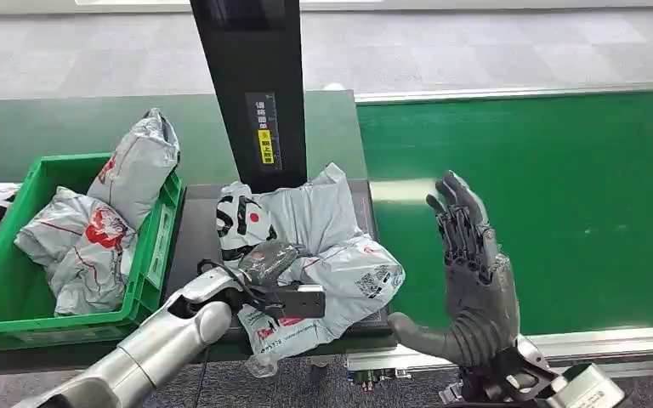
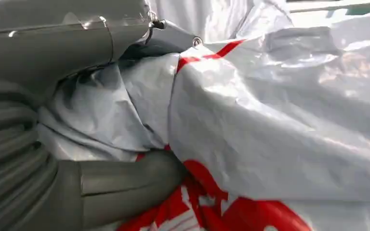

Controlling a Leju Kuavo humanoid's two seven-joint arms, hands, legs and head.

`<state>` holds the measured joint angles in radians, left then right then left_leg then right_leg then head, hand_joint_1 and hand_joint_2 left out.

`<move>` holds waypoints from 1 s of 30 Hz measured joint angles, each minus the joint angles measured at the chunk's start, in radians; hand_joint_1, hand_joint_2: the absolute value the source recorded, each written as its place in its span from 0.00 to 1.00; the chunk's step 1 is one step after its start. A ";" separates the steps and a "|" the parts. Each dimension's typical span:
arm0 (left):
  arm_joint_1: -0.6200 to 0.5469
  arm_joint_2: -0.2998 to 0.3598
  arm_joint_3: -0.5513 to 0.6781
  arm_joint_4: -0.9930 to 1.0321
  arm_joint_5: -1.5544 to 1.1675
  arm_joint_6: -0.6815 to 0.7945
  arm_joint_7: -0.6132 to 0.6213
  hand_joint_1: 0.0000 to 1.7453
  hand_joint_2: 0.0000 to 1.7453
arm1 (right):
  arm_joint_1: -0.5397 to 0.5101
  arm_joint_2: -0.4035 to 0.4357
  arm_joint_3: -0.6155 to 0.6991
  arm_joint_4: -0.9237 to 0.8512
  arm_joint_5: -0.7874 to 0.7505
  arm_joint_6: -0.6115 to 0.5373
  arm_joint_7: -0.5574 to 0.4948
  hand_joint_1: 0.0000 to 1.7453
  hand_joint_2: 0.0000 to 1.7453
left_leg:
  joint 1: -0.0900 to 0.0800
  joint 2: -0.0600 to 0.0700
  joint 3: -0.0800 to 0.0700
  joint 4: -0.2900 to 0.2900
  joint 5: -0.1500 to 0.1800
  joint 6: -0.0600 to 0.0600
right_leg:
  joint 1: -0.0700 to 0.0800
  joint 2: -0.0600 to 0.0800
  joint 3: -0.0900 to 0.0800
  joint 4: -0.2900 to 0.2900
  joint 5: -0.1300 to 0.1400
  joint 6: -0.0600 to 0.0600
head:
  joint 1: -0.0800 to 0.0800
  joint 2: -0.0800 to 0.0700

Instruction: Moved the parcel from conveyor to table for the left to box.

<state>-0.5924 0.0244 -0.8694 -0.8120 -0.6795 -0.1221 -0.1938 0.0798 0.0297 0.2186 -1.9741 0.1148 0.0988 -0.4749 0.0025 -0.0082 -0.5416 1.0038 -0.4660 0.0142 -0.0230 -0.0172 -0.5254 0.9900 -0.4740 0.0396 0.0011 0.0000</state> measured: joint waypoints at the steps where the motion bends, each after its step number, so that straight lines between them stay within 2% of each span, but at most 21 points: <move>1: 0.005 0.004 0.000 -0.020 0.008 0.001 0.004 1.00 1.00 | 0.003 0.000 0.000 0.000 0.000 0.001 0.000 0.00 1.00 | 0.000 0.000 -0.001 0.000 0.000 0.000 | 0.000 0.000 -0.001 0.000 0.000 0.000 | 0.000 0.000; 7: 0.086 0.055 0.024 -0.236 0.039 0.073 0.025 1.00 1.00 | 0.027 0.000 -0.009 0.000 0.003 0.006 0.000 0.00 1.00 | 0.000 0.001 -0.009 0.000 0.000 0.000 | 0.000 0.001 -0.010 0.001 0.000 0.000 | 0.000 0.000; 13: 0.208 0.104 0.115 -0.529 0.045 0.207 0.007 1.00 1.00 | 0.047 0.000 -0.021 0.000 0.009 -0.003 0.002 0.00 1.00 | 0.000 0.002 -0.015 0.000 0.000 0.000 | 0.000 0.002 -0.017 0.001 0.000 -0.001 | 0.000 0.000; 23: 0.364 0.092 0.306 -0.929 0.155 0.385 -0.080 1.00 1.00 | 0.056 0.014 -0.029 0.000 0.019 -0.036 0.040 0.00 1.00 | 0.000 0.003 -0.017 0.000 0.000 0.000 | 0.000 0.003 -0.019 0.001 0.000 -0.001 | 0.000 0.000; 30: 0.556 0.074 0.457 -1.173 0.231 0.596 -0.249 1.00 1.00 | 0.072 0.018 -0.029 -0.006 0.022 -0.045 0.044 0.00 1.00 | 0.000 0.004 -0.017 0.000 -0.001 -0.001 | 0.000 0.004 -0.020 0.001 -0.001 -0.001 | 0.000 0.000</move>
<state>-0.0364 0.0988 -0.4123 -1.9850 -0.4482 0.4742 -0.4429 0.1514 0.0481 0.1900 -1.9802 0.1370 0.0534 -0.4311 0.0028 -0.0040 -0.5587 1.0039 -0.4672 0.0132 -0.0225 -0.0129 -0.5454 0.9907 -0.4746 0.0384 0.0011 0.0000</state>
